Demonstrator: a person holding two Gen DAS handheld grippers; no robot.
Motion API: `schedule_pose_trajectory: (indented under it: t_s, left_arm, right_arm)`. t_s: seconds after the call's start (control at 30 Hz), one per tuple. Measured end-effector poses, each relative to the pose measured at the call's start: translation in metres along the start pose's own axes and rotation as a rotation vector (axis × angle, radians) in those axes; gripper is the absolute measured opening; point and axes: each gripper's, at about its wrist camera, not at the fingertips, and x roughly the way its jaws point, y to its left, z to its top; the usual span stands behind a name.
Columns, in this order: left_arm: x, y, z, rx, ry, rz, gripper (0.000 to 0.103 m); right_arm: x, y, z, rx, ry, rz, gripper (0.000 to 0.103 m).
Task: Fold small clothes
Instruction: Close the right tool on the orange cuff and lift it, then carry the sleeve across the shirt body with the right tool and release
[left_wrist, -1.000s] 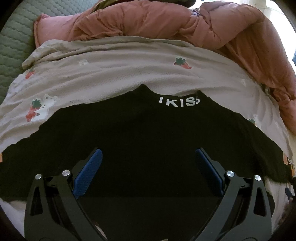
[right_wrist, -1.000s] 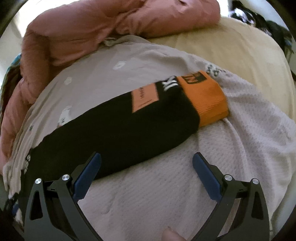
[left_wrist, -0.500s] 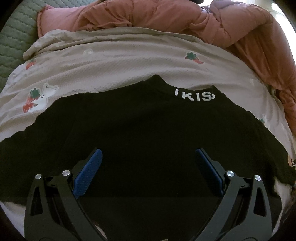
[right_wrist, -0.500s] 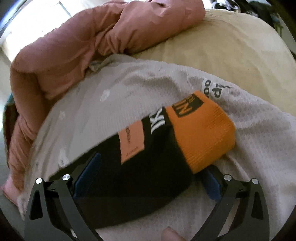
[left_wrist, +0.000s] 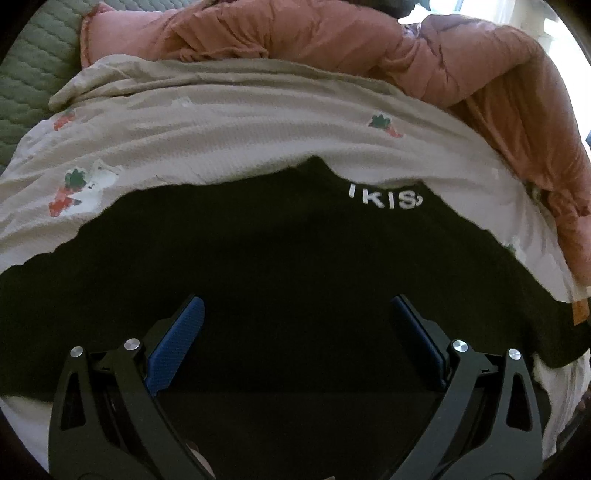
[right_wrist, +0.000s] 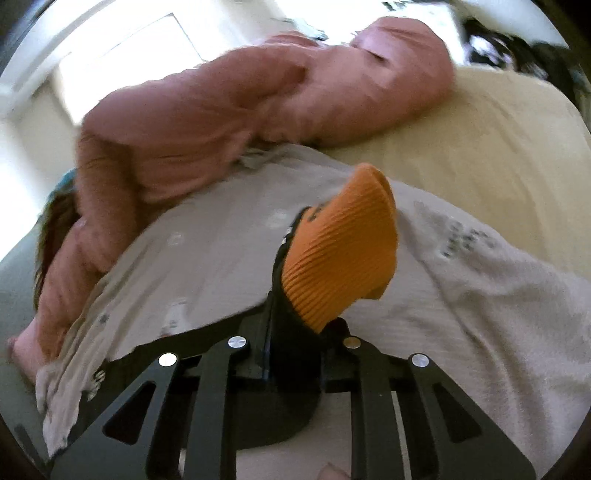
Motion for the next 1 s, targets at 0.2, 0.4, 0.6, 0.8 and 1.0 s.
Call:
schedule_pose_trajectory:
  t_s: [0.2, 0.4, 0.6, 0.8, 1.0]
  left_arm:
    - [-0.016, 0.021, 0.006, -0.025, -0.035, 0.005, 0.094]
    - [-0.038, 0.056, 0.015, -0.09, -0.088, 0.022, 0.094]
    - [-0.049, 0.08, 0.023, -0.138, -0.08, 0.0, 0.094]
    - [-0.056, 0.095, 0.027, -0.148, -0.081, -0.01, 0.094]
    - [-0.06, 0.101, 0.029, -0.165, -0.065, -0.07, 0.094]
  right_arm:
    - [-0.015, 0.069, -0.002, -0.098, 0.002, 0.139, 0.016]
    - [-0.028, 0.139, -0.021, -0.215, 0.028, 0.263, 0.015]
    - [-0.034, 0.202, -0.048, -0.3, 0.057, 0.345, 0.015]
    - [-0.034, 0.256, -0.086, -0.394, 0.105, 0.411, 0.015]
    - [-0.036, 0.293, -0.131, -0.494, 0.162, 0.444, 0.015]
